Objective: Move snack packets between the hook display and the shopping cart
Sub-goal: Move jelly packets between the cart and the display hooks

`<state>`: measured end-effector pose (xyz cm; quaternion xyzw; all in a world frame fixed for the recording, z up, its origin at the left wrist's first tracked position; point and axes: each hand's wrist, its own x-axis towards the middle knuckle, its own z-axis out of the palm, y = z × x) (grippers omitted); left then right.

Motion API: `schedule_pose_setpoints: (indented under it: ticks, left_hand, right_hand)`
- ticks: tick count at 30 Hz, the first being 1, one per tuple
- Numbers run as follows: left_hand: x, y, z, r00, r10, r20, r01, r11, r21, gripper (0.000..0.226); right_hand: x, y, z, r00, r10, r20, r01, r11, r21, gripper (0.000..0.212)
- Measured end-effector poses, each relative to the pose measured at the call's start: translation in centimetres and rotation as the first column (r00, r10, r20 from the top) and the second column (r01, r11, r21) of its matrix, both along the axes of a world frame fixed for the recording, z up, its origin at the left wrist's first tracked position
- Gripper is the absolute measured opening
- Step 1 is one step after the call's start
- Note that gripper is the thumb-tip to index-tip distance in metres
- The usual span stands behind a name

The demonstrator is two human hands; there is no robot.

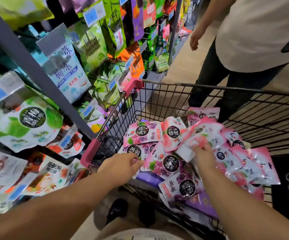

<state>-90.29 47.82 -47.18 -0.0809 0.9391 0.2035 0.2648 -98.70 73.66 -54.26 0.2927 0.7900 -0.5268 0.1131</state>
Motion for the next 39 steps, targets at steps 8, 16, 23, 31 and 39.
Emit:
schedule_pose_setpoints:
  ticks: [8, 16, 23, 31, 39]
  left_hand:
    - [-0.4, -0.2, 0.5, 0.992, 0.096, 0.081, -0.108, 0.980, 0.166, 0.068]
    - [0.6, -0.6, 1.3, 0.999, 0.005, 0.036, -0.013, 0.972, 0.235, 0.126]
    - [0.7, -1.0, 1.1, 0.993, 0.120, -0.006, -0.109, 0.916, 0.386, 0.116]
    - [1.0, -1.6, 1.4, 0.973, 0.231, -0.006, -0.188, 0.807, 0.560, 0.101]
    - [0.8, -2.2, 0.6, 0.906, 0.416, 0.076, -0.355, 0.651, 0.671, 0.050]
  right_hand:
    - [2.2, -6.5, 6.3, 0.913, 0.327, -0.245, -0.352, 0.934, -0.065, 0.023]
    - [3.4, -12.8, 7.4, 0.992, 0.124, -0.009, -0.100, 0.758, -0.644, 0.010]
    - [2.9, -14.4, 7.6, 0.977, 0.131, 0.166, 0.038, 0.664, -0.747, 0.043]
    - [3.1, -14.9, 5.7, 0.946, 0.310, 0.096, -0.159, 0.700, -0.696, 0.081]
    - [1.8, -14.8, 5.3, 0.956, 0.249, 0.154, -0.060, 0.681, -0.730, 0.062]
